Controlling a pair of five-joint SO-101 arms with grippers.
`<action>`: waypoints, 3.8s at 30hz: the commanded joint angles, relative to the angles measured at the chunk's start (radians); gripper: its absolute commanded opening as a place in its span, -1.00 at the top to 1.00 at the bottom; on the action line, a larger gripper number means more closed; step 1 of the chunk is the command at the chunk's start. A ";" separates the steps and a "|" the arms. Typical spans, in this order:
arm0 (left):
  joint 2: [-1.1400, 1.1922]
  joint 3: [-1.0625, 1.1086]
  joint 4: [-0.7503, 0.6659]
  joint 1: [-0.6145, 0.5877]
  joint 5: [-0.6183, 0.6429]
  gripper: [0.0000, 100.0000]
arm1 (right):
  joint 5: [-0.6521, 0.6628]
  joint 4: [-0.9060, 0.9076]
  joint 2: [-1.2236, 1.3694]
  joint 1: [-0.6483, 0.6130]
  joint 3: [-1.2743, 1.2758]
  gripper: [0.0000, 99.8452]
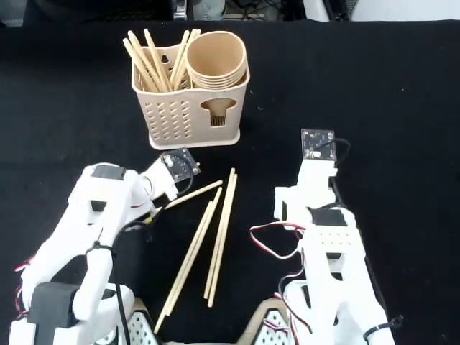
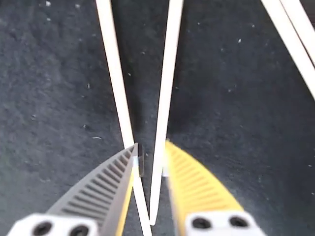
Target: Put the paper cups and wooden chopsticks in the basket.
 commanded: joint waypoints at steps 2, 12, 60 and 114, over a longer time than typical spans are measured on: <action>-0.020 0.018 -0.081 -0.022 0.008 0.58 | -0.002 -0.014 -0.028 0.005 -0.005 0.97; 0.078 0.018 -0.212 -0.082 -0.002 0.57 | -0.002 -0.014 -0.031 0.005 -0.005 0.97; 0.150 0.045 -0.026 0.085 0.008 0.95 | -0.002 -0.017 -0.030 0.005 -0.005 0.97; -1.042 0.231 0.094 0.254 0.361 0.94 | -0.002 -0.020 -0.030 0.009 -0.005 0.97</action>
